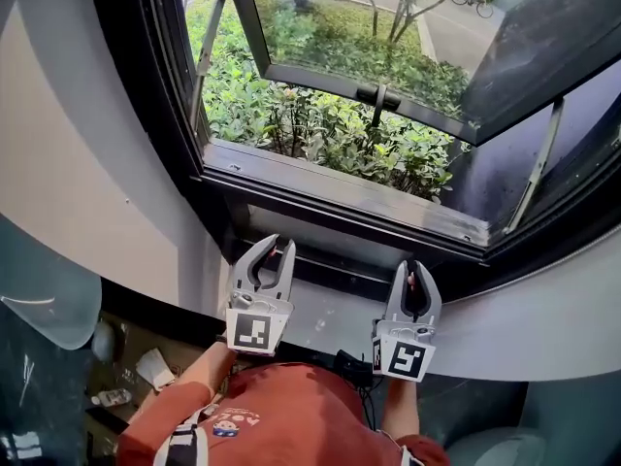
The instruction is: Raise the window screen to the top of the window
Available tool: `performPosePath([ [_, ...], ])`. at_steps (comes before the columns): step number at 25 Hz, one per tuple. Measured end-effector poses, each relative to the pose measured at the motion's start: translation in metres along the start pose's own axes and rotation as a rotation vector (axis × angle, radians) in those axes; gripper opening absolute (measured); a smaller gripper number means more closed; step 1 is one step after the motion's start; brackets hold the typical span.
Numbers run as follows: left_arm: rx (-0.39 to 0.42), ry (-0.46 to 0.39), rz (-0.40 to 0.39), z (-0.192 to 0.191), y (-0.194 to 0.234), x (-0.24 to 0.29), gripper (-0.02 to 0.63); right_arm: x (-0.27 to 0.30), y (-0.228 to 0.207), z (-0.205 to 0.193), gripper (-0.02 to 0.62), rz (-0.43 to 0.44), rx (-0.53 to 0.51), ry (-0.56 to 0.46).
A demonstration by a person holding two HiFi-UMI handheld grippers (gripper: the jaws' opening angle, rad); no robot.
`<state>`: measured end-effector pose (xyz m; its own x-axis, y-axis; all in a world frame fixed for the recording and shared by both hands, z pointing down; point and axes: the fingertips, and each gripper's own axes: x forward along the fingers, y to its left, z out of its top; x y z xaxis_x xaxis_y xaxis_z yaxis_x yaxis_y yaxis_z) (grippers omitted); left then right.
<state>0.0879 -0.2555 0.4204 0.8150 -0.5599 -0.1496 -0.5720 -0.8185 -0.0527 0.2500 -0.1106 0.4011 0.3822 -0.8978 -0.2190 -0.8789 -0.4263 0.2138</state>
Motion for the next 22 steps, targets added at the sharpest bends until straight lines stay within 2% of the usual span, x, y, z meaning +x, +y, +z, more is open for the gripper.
performPosePath([
  [5, 0.036, 0.001, -0.001, -0.006, -0.004, -0.006, 0.065, -0.004, 0.006, -0.012, 0.043, -0.003, 0.027, 0.022],
  [9, 0.051, 0.006, 0.01, -0.009, -0.006, -0.008, 0.009, -0.005, 0.009, -0.017, 0.011, -0.007, 0.041, 0.033],
  [14, 0.028, 0.017, -0.007, -0.012, -0.009, -0.011, 0.006, -0.007, 0.009, -0.019, 0.011, -0.001, 0.072, 0.027],
  [22, 0.047, 0.007, 0.001, -0.01, -0.007, -0.011, 0.006, -0.005, 0.011, -0.019, 0.011, 0.009, 0.079, 0.018],
])
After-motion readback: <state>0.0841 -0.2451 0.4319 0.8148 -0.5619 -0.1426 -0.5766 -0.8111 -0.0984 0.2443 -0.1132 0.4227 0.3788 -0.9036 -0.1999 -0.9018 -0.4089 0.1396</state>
